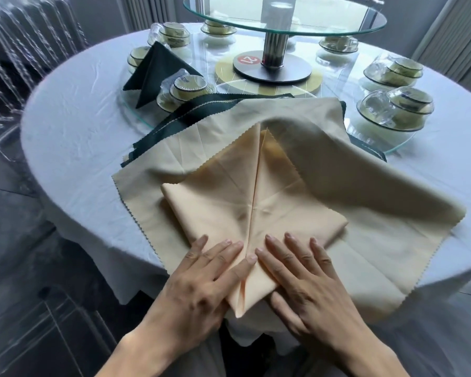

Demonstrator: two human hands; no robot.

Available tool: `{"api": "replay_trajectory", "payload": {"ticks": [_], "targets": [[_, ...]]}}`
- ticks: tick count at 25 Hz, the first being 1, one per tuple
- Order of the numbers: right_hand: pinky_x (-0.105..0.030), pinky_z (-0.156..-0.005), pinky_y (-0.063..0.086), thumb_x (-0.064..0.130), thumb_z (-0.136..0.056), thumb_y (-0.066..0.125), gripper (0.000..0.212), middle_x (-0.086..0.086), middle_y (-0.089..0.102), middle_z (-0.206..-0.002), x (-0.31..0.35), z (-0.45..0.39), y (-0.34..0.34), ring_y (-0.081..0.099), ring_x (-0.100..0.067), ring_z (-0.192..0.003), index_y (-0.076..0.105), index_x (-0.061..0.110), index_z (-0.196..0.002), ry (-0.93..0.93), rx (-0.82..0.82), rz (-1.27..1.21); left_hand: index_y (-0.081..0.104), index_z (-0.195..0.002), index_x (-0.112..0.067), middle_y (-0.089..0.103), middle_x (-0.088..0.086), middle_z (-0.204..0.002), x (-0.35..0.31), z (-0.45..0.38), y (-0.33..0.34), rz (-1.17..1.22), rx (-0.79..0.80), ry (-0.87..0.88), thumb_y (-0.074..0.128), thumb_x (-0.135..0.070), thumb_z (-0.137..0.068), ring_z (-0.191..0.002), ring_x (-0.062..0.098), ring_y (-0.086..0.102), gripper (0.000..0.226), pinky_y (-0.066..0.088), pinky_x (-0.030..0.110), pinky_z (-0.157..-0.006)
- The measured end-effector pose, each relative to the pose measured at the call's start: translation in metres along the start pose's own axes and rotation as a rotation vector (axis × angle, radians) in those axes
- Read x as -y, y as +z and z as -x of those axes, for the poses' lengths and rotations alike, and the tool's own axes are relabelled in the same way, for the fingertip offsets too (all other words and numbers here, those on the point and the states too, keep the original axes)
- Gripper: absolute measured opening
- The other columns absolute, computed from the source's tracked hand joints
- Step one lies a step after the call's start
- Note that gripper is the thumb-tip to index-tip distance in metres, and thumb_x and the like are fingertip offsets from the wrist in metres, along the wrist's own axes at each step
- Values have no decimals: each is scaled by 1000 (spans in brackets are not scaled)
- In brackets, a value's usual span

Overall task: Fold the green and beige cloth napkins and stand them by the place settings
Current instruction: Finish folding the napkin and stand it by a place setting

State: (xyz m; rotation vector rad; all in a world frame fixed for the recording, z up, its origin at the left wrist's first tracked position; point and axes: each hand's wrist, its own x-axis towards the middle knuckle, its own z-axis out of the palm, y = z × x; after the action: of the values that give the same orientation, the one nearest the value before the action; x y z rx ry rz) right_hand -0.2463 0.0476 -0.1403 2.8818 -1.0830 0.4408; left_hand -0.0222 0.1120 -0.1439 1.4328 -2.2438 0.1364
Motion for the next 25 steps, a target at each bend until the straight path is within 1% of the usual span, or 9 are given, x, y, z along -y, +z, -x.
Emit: {"api": "replay_trajectory", "payload": {"ticks": [4, 10, 12, 14, 17, 20, 21, 23, 25], "targets": [[-42, -113, 21, 35, -84, 45, 56, 7, 47, -148, -37, -6, -5, 37, -20, -140, 50, 28, -139, 116, -44, -118, 66, -121, -17, 67, 7, -126, -1, -19, -1, 91, -44, 38, 49, -12, -85, -115, 26, 65, 40, 56, 39, -90], [-35, -109, 32, 23, -88, 45, 32, 7, 69, -118, -76, -16, -24, 58, -18, -121, 65, 29, -113, 193, -98, -220, 69, -107, -25, 75, -6, -97, -1, -50, -39, 349, 29, -74, 45, -11, -75, -87, 16, 72, 42, 57, 33, -64], [-32, -86, 48, 19, -91, 53, 19, 11, 70, -88, -71, -18, -50, 63, -8, -86, 67, 27, -100, 200, -141, -359, 69, -104, -26, 74, -8, -87, -5, -65, -72, 428, 83, -130, 49, -14, -78, -81, 13, 70, 35, 55, 36, -61], [-36, -59, 43, 22, -92, 56, 12, 4, 57, -68, -64, -20, -83, 51, -13, -63, 66, 18, -88, 179, -134, -555, 75, -100, -21, 75, -2, -86, -5, -81, -107, 617, 129, -207, 64, -22, -85, -81, 21, 72, 19, 57, 43, -65], [-33, -54, 37, 30, -94, 56, 31, -14, 51, -69, -54, -19, -142, 46, -24, -63, 64, 1, -87, 121, -75, -948, 78, -96, -7, 77, 13, -90, 8, -116, -149, 776, 208, -343, 81, -39, -76, -85, 32, 74, 38, 61, 52, -71], [-32, -57, 49, 21, -91, 61, 23, -23, 65, -79, -56, -23, -182, 63, -23, -70, 69, 3, -102, 176, -58, -1199, 76, -94, 2, 75, 5, -69, 16, -159, -172, 951, 314, -623, 81, -32, -61, -62, 11, 73, 47, 62, 35, -62], [-33, -57, 52, 18, -89, 60, 23, -21, 70, -83, -62, -26, -186, 67, -26, -72, 70, 5, -104, 229, -14, -1252, 73, -96, 7, 75, 6, -69, 18, -175, -176, 1008, 324, -627, 84, -26, -60, -60, 10, 71, 50, 62, 34, -62], [-31, -59, 55, 13, -85, 60, 24, -19, 73, -93, -78, -33, -178, 69, -29, -76, 71, 5, -105, 324, 111, -1295, 70, -97, 10, 75, 13, -84, 22, -205, -168, 1069, 334, -499, 75, -5, -75, -67, 17, 72, 26, 62, 31, -64], [-21, -51, 50, 9, -86, 63, 18, -13, 72, -85, -97, -42, -149, 65, -20, -66, 71, 3, -101, 433, 203, -1252, 68, -99, 10, 74, 15, -90, 34, -219, -131, 1102, 497, -472, 64, 5, -85, -70, 19, 71, 16, 61, 28, -67]]}}
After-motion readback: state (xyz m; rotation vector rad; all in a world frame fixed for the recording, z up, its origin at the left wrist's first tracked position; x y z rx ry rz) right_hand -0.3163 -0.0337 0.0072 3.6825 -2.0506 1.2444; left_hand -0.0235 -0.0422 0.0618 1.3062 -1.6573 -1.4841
